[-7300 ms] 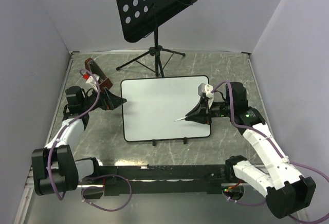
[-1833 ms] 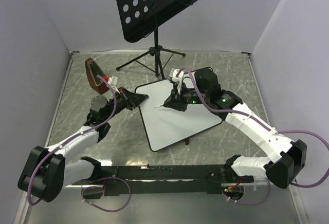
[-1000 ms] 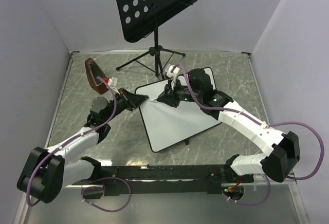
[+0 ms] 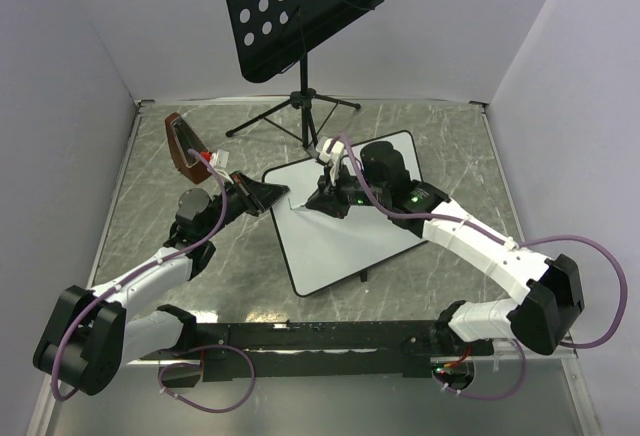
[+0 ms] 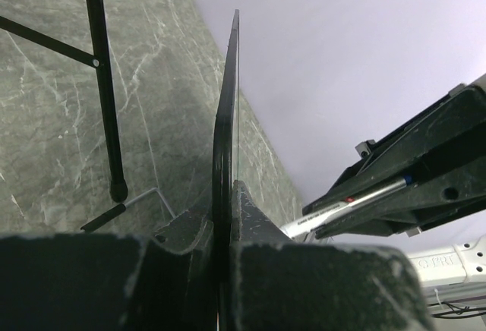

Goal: Write a sentence on the whiteboard

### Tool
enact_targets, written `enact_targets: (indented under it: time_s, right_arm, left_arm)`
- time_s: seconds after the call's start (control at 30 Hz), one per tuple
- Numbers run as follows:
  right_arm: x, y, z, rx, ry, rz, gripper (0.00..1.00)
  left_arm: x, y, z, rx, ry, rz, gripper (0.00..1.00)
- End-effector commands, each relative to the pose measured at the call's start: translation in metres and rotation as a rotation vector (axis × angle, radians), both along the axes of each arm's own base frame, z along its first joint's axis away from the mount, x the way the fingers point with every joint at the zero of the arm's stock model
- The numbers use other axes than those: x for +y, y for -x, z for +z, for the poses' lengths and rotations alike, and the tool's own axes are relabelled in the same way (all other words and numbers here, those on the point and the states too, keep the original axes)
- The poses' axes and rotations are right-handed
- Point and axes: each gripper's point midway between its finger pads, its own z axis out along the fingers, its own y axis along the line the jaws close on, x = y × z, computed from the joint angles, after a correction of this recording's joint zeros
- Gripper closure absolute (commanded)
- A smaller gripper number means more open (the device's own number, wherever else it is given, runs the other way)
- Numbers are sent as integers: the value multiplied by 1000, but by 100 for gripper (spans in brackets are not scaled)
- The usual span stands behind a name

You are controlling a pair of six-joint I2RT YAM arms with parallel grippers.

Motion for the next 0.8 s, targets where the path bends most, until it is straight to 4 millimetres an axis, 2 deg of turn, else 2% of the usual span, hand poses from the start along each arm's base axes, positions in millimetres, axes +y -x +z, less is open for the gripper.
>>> enact_targets:
  time_s: [0.0,0.27,0.47,0.77]
  right_arm:
    - [-5,12,0,-24,11,29,100]
    - [-6,26,-14,10,39,72,100]
    - [-1,29,-15,19,45,94,100]
    - [6,15,33,-54,-24,75,100]
  left_arm:
    - [1,-1,44,-171,48,16,99]
    - [0,-2,43,-171,49,11,99]
    - [-1,-1,44,-174,49,8,99]
    - [0,1,40,-167,49,4,99]
